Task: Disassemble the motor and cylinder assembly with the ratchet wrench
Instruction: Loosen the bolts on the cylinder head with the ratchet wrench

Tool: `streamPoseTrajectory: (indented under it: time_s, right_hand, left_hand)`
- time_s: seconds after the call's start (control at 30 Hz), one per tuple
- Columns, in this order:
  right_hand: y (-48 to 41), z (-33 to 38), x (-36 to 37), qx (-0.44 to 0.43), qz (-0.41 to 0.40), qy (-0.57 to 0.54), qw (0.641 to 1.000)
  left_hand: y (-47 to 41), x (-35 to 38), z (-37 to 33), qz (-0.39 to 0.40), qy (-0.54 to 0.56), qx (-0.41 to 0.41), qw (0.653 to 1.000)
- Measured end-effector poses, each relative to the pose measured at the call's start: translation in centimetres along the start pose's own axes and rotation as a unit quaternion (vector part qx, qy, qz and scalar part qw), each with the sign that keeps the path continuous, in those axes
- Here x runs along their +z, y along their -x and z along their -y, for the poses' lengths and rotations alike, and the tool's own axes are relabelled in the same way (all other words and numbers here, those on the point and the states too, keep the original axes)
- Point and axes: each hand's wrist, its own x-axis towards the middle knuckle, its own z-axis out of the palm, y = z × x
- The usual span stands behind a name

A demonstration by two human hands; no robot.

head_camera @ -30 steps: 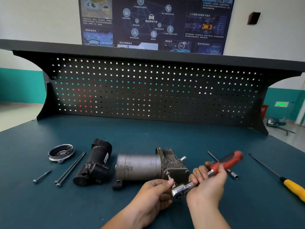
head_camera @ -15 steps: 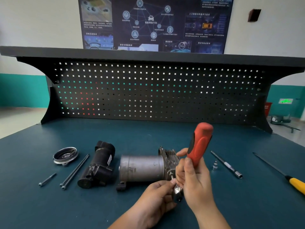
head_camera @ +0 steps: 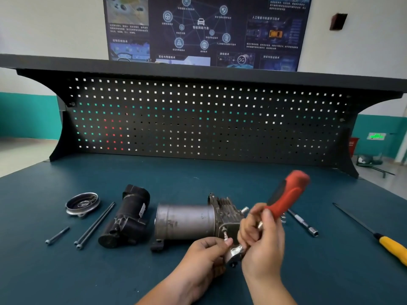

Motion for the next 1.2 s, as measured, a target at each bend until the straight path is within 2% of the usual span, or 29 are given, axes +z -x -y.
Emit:
streamPoseTrajectory:
  time_s: [0.1,0.2,0.33,0.5,0.63,0.77,0.9,0.97,1.03,1.13,1.2]
  right_hand:
    - [-0.9,0.4,-0.6,0.045,-0.112,-0.082,0.989]
    - [-1.9,0.4,-1.4,0.109,-0.209,-0.15,0.96]
    - [-2.3,0.3,-2.0,0.148,-0.265,-0.176,0.936]
    - [-1.5,0.3,-0.9,0.057,-0.193,-0.03,0.979]
    - [-0.6,0.1,0.0,0.002,-0.094,0.011,0.996]
    - [0.4,-0.6,0.3,-0.033,0.016,0.067,0.997]
    - [-0.1,-1.1,-0.4,-0.028,0.083,0.151,0.985]
    - [-0.2,-1.1,-0.6,-0.038,0.088,0.192,0.977]
    - [0.0,-1.0,-0.4,-0.034,0.079,0.189,0.978]
    - [0.1,-0.7,0.4,-0.004,0.023,0.109,0.994]
    - [-0.3,-0.2,0.4,0.009,-0.042,0.043,0.998]
  left_hand:
    - [-0.1,0.0,-0.1,-0.012,-0.002,0.002,1.0]
    - [-0.2,0.0,-0.1,-0.008,-0.012,0.005,1.0]
    - [-0.1,0.1,-0.1,0.0,-0.003,-0.003,1.0]
    - [0.1,0.1,-0.3,0.009,0.028,-0.003,1.0]
    - [0.2,0.0,-0.4,0.017,0.018,-0.007,1.0]
    - [0.2,0.1,-0.5,0.011,-0.018,-0.012,1.0]
    - [0.4,0.1,-0.5,0.022,-0.03,-0.009,0.999]
    - [0.4,0.2,-0.5,0.026,-0.029,-0.007,0.999]
    - [0.4,0.1,-0.4,0.027,-0.027,-0.004,0.999]
    - [0.3,0.0,-0.4,0.025,-0.026,-0.005,0.999]
    - [0.3,0.1,-0.4,0.022,-0.027,-0.006,0.999]
